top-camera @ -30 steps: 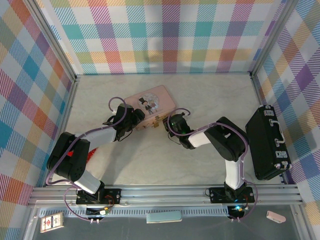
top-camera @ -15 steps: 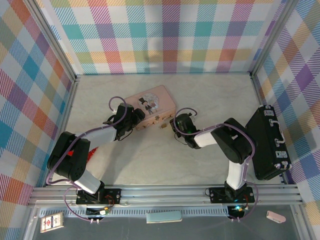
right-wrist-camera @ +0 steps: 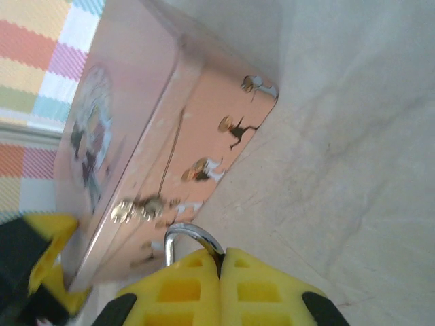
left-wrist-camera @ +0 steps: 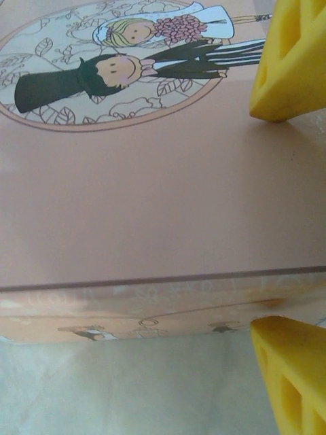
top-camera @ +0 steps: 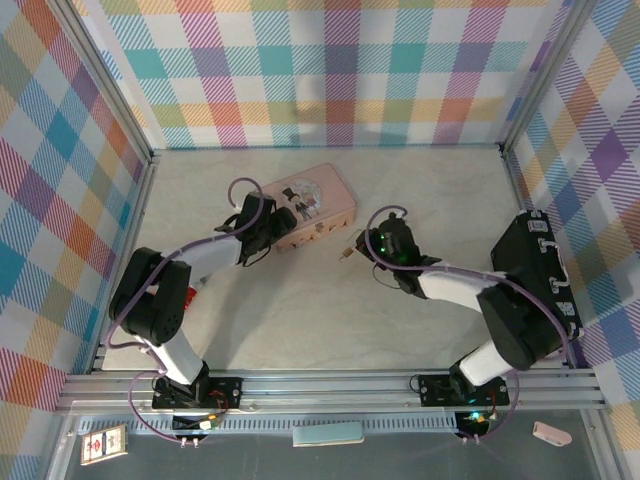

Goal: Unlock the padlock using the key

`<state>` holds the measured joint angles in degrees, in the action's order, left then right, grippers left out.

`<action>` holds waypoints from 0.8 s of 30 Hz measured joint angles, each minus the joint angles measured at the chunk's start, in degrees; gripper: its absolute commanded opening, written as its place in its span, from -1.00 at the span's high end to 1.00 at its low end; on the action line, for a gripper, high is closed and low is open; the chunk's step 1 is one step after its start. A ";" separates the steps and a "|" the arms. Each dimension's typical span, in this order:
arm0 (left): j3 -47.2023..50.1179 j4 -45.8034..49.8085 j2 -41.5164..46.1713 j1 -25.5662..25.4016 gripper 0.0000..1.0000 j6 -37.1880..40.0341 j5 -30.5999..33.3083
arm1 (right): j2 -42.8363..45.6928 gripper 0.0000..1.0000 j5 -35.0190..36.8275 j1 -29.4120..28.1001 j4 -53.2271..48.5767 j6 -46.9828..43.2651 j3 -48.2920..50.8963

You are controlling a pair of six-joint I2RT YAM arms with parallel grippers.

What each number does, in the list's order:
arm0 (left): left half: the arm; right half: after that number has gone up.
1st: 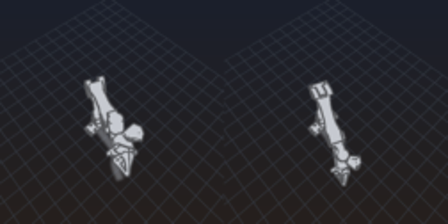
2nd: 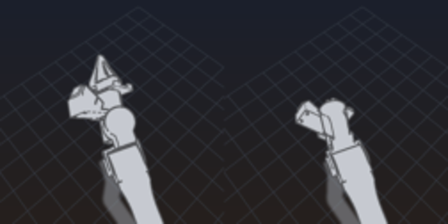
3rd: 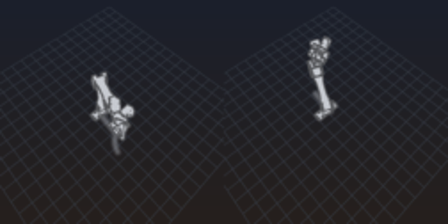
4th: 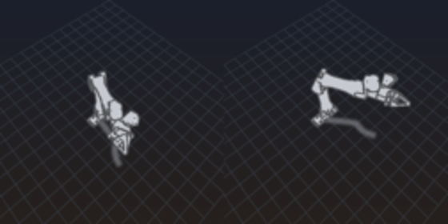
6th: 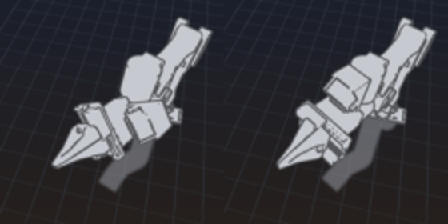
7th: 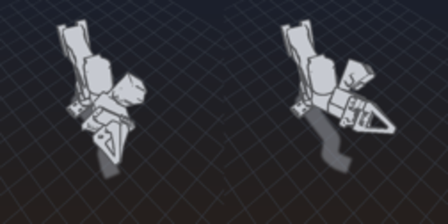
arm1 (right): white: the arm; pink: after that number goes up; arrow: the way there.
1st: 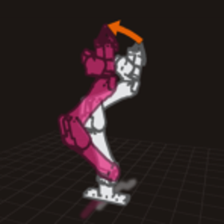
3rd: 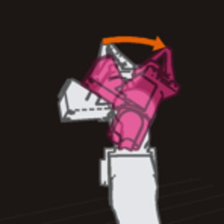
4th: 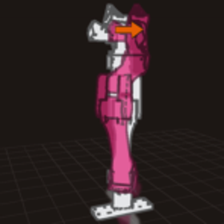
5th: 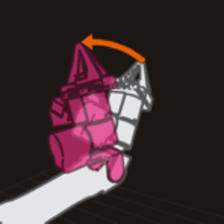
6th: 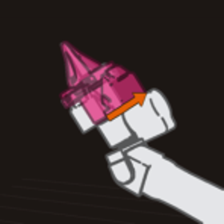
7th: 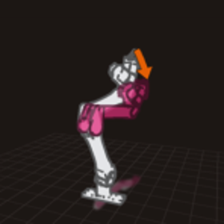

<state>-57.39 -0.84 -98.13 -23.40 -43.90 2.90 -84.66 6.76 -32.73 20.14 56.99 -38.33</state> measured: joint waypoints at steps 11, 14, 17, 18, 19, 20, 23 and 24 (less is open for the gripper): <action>-22.80 9.03 -15.08 0.35 -0.52 10.64 0.94 | 14.25 1.00 -4.90 0.85 -22.25 -23.08 -1.77; -27.98 11.87 -18.08 0.81 -0.53 12.85 1.07 | 15.10 1.00 -5.35 0.85 -26.82 -26.95 -3.58; -33.07 14.60 -21.00 1.16 -0.53 14.67 0.81 | 15.41 1.00 -5.33 0.85 -31.47 -29.68 -5.29; -34.95 15.58 -22.10 1.22 -0.54 15.17 0.70 | 15.41 1.00 -5.35 0.85 -32.94 -30.45 -5.81; -36.52 16.33 -22.99 1.31 -0.55 15.56 0.68 | 15.41 1.00 -5.35 0.85 -34.23 -30.97 -6.25; -37.83 17.09 -23.67 1.33 -0.58 15.98 0.70 | 15.43 1.00 -5.35 0.85 -35.32 -31.34 -6.51; -39.19 18.99 -24.06 1.42 -0.64 16.98 1.16 | 15.52 1.00 -5.38 0.85 -38.49 -32.46 -6.99; -39.19 19.37 -23.96 1.42 -0.64 17.18 1.22 | 15.52 1.00 -5.40 0.85 -39.50 -32.68 -7.06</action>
<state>-96.57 18.52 -122.08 -21.98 -26.72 4.12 -69.14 1.37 -31.88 -19.35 24.32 -45.39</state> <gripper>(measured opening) 0.817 0.050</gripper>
